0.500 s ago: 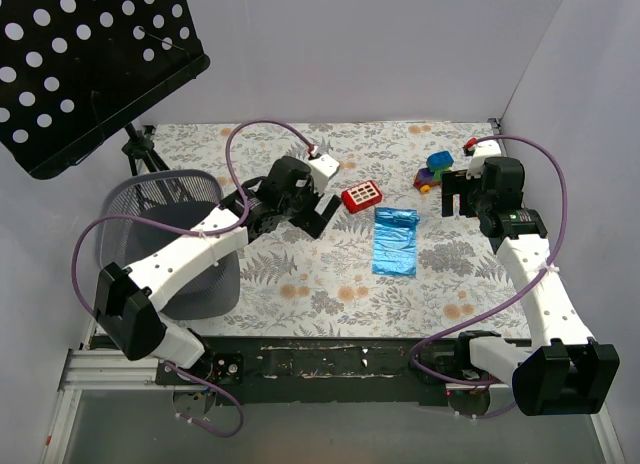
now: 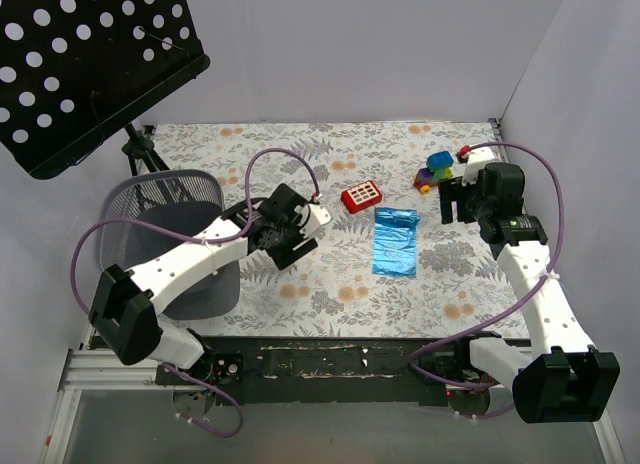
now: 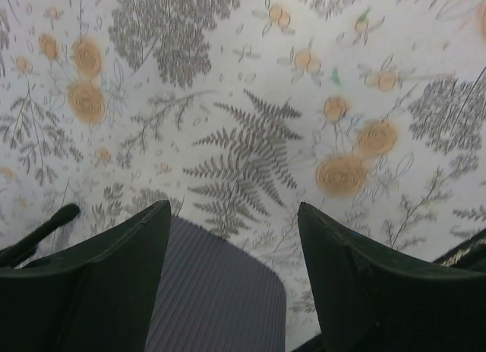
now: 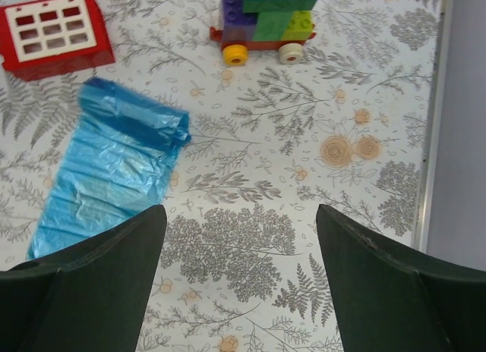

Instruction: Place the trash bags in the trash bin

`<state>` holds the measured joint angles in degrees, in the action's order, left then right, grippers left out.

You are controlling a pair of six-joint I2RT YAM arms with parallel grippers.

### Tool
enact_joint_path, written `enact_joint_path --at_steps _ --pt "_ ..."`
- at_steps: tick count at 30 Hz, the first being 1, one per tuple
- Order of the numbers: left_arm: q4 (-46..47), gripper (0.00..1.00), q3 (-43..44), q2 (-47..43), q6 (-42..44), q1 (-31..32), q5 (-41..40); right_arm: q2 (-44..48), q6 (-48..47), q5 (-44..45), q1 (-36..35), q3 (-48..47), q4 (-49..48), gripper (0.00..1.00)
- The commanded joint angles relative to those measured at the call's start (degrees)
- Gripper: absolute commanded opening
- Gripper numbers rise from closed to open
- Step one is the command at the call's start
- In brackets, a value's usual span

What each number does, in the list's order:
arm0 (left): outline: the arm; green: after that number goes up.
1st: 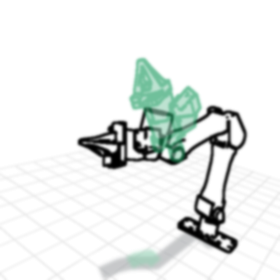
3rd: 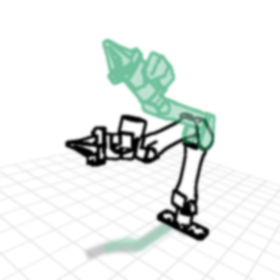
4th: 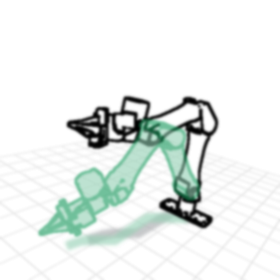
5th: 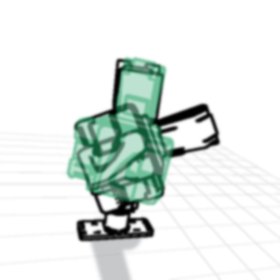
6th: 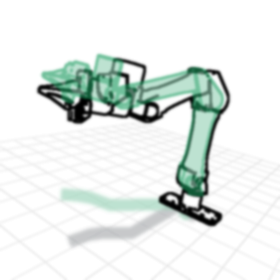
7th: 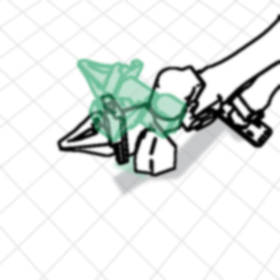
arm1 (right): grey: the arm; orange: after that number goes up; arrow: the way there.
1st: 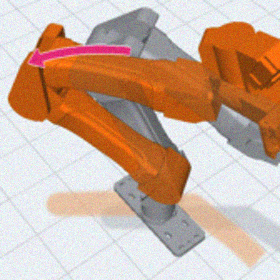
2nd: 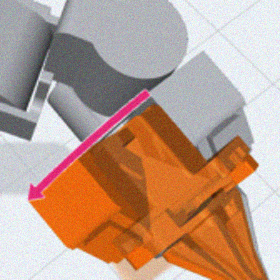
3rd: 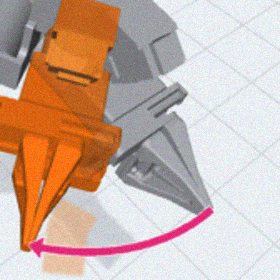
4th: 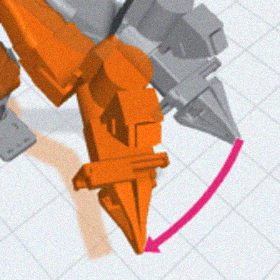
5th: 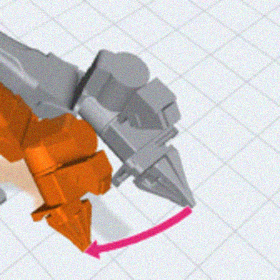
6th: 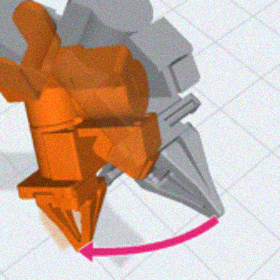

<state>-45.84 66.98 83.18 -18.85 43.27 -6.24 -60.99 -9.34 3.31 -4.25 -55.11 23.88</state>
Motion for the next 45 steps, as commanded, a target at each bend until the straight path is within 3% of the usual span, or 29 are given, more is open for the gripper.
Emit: enact_joint_path --at_steps 1,5,9,15,17,21,26,30,35,42,44,45 --pt "-12.14 0.67 -3.68 -9.77 5.83 0.15 -4.82 1.75 -4.62 -10.06 -0.05 0.89 -0.68 0.87" --pt "-14.36 0.69 -16.68 -22.50 10.31 -0.55 -13.60 0.18 -7.52 -15.52 -0.06 -0.26 0.64 0.86" --pt "-18.48 0.71 -20.30 -28.33 9.54 -1.25 -20.73 -2.98 -11.04 -18.34 -0.06 -1.48 0.47 0.85" --pt "-23.40 0.72 -24.43 -36.15 7.69 -1.52 -22.50 -10.80 -17.28 -22.02 -0.06 -4.38 -0.94 0.84" --pt "-24.55 0.71 -24.88 -37.38 7.16 -1.52 -20.49 -14.49 -19.74 -23.43 -0.14 -5.26 -2.16 0.84" --pt "-22.46 0.79 -18.48 -36.08 7.34 -1.52 -6.19 -23.45 -26.58 -25.63 -0.67 -8.25 -5.06 0.84" --pt "-16.13 0.84 -6.97 -25.11 8.04 -1.34 9.89 -32.94 -39.23 -27.04 -2.86 -13.78 -3.06 0.84" --pt "-13.48 0.82 -2.57 -17.63 7.16 -1.17 16.86 -38.57 -45.84 -26.69 -3.48 -18.09 0.71 0.81" --pt "-6.55 0.81 -4.66 -14.89 8.57 -1.17 16.53 -44.82 -53.92 -27.05 -4.62 -22.32 9.60 0.72" --pt "-2.23 0.80 -5.72 -13.04 5.76 -1.17 17.14 -46.58 -59.03 -25.02 -6.55 -19.16 9.26 0.67" --pt "-2.76 0.80 -6.16 -13.91 6.11 -1.25 16.88 -46.76 -59.82 -24.58 -7.35 -18.37 9.34 0.59" --pt "-2.93 0.80 -6.60 -14.09 6.54 -1.17 16.35 -46.85 -60.52 -24.23 -7.79 -18.02 9.69 0.45"
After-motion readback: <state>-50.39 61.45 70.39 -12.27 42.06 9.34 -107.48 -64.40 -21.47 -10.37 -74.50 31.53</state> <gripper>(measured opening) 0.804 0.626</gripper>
